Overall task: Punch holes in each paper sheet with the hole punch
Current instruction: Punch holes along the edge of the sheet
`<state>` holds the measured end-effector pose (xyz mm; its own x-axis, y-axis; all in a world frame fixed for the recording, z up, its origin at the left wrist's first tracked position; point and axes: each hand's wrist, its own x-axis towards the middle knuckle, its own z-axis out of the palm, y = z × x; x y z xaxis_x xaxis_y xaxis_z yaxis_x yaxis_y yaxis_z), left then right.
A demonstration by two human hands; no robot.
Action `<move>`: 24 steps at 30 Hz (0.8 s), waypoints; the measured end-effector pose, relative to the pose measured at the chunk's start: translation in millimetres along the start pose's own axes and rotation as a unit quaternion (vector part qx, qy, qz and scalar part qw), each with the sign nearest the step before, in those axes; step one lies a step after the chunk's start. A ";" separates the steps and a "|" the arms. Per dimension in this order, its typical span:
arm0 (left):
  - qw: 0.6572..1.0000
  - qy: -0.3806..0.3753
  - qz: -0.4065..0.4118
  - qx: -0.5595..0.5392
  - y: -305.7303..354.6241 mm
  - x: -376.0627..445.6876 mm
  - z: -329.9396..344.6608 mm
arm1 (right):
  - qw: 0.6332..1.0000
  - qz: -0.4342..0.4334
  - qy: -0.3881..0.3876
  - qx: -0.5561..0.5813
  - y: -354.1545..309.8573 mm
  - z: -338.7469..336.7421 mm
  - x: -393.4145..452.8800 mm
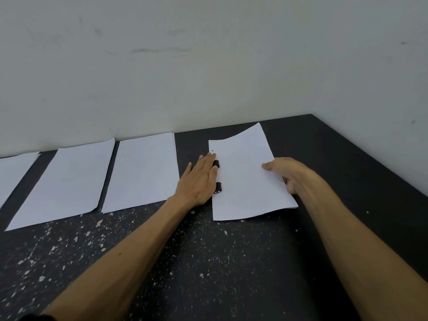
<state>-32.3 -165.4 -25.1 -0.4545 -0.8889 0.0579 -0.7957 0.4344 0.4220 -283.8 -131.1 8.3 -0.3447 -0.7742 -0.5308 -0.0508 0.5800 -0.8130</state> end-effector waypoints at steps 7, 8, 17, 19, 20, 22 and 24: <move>1.000 0.002 0.001 -0.002 -0.3 0.0 -0.7 | 1.000 0.005 0.000 0.002 -1.2 -0.8 -2.8; 1.000 0.002 0.001 -0.001 -0.2 -0.1 -0.5 | 1.000 0.005 0.000 0.001 -1.2 -0.9 -3.2; 1.000 -0.003 -0.001 0.010 0.8 0.5 -1.6 | 1.000 0.009 -0.009 -0.002 -1.8 -2.7 -2.0; 1.000 -0.008 -0.001 0.014 1.4 0.7 -2.5 | 1.000 0.009 -0.010 -0.003 -1.3 -3.0 -0.6; 1.000 -0.012 -0.002 0.016 1.6 0.7 -2.8 | 1.000 0.011 -0.009 -0.006 -1.1 -2.9 -0.7; 1.000 -0.018 -0.008 0.020 1.8 0.8 -3.4 | 1.000 0.011 -0.010 -0.008 -0.5 -2.7 -0.1; 0.999 -0.023 -0.017 0.024 4.0 0.5 -5.4 | 1.000 0.007 -0.010 -0.008 -0.4 -2.6 -0.1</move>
<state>-33.6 -164.9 -18.5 -0.4448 -0.8956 0.0017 -0.8288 0.4123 0.3784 -286.2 -130.6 9.3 -0.3275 -0.7703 -0.5471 -0.0614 0.5952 -0.8013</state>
